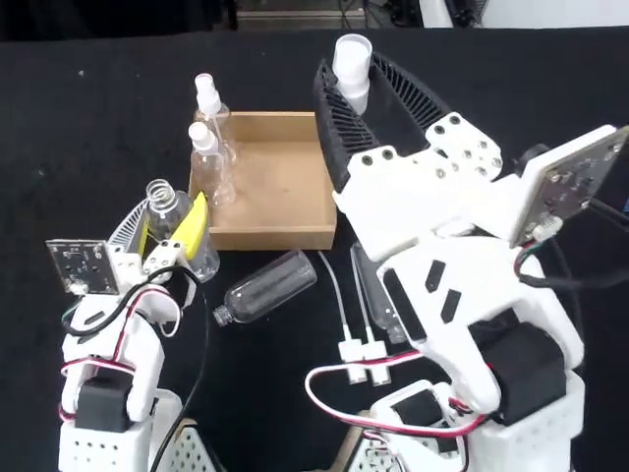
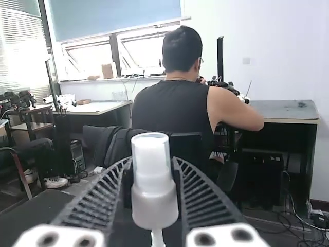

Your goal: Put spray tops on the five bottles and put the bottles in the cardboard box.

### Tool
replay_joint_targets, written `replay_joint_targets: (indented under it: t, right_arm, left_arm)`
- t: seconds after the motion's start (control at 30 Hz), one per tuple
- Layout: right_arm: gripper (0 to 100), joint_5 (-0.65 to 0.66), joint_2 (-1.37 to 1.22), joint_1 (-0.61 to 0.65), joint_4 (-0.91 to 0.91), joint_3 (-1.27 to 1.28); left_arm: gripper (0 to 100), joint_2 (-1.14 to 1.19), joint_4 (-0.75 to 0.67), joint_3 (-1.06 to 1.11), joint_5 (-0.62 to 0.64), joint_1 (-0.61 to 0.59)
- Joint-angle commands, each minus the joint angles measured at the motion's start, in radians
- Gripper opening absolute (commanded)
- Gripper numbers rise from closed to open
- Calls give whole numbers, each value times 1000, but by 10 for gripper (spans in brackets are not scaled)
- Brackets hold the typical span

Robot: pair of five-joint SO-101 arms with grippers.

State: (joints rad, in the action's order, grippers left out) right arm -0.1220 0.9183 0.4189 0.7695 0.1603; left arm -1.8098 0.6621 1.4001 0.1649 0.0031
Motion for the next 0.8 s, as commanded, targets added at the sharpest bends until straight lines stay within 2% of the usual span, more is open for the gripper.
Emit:
replay_joint_targets:
  t: [0.0,0.27,0.57,0.63,0.77]
  right_arm:
    - [29,-9,24,15,-51,-2]
    - [29,-9,24,15,-51,-2]
    - [29,-25,24,17,-46,-1]
    - [29,-107,22,17,-46,-1]
    - [32,-265,18,12,-54,12]
  left_arm:
    - [62,-15,-87,4,2,10]
    - [62,-14,-503,306,5,21]
    - [62,-17,-517,295,3,22]
    - [62,-17,-517,295,3,35]
    - [62,-15,-509,298,-2,151]
